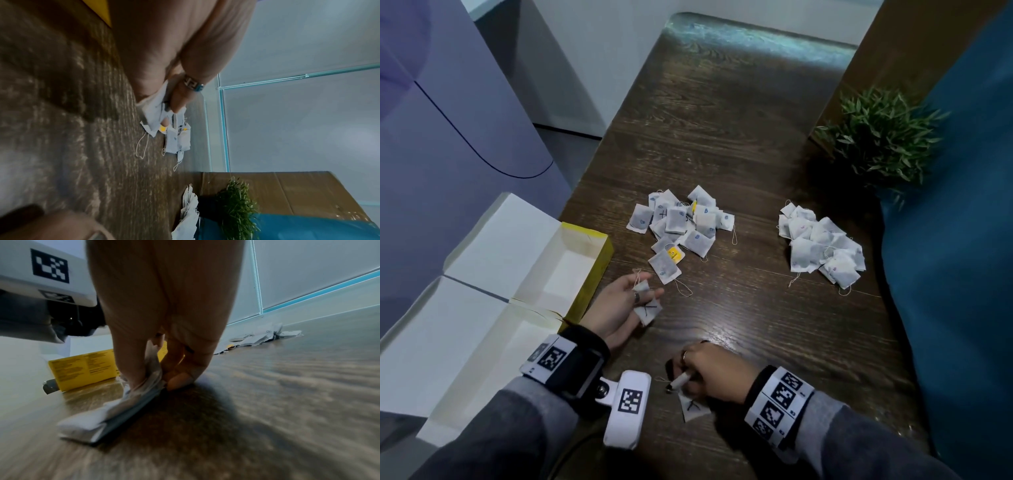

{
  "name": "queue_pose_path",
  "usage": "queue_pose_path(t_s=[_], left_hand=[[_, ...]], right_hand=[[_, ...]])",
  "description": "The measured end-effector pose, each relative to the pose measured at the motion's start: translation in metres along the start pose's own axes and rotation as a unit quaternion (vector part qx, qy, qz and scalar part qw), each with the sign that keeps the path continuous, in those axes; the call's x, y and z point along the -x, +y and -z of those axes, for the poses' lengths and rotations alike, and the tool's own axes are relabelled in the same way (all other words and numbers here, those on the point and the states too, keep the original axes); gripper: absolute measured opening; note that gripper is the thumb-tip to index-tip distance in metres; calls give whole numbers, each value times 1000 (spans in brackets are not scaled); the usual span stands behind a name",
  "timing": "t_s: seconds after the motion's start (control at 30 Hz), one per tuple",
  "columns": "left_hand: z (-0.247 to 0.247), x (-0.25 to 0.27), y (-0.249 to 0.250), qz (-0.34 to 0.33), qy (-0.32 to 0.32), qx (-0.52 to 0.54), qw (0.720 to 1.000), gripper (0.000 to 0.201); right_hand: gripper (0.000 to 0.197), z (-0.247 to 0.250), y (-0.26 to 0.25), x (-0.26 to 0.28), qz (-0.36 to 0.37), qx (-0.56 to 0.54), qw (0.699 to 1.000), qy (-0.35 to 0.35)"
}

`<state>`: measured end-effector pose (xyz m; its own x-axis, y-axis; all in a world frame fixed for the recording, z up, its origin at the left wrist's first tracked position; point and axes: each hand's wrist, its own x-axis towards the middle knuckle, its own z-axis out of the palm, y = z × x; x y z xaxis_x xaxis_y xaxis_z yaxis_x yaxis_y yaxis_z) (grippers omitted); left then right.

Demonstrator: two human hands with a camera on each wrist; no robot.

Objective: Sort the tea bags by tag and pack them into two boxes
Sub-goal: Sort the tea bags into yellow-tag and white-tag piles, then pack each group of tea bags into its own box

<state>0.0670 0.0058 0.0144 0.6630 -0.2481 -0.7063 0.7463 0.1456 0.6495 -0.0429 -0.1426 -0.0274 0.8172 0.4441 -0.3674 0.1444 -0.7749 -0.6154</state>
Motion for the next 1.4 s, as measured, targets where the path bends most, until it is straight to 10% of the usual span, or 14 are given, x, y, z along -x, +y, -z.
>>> queue_pose_path(t_s=[0.2,0.53,0.77,1.07,1.23,1.4], left_hand=[[-12,-26,10,-49,20,-18,998,29],[-45,-77,33,-97,76,-163,979,34],[-33,-46,45,-191,31,-405,894,44],[43,8,122,-381,241,-339,826,26],[112,4,144,-228,371,-442,784,52],[134,-9,146,-107,302,-525,788,70]], right_hand=[[18,32,36,-5,-82,-224,965,110],[29,121,87,-64,-214,-384,781,444],[51,118,67,-81,-297,-132,859,394],[48,105,-17,-118,-89,-81,955,272],[62,101,-50,-159,-106,-34,976,189],[63,102,-62,-190,-172,-19,979,108]])
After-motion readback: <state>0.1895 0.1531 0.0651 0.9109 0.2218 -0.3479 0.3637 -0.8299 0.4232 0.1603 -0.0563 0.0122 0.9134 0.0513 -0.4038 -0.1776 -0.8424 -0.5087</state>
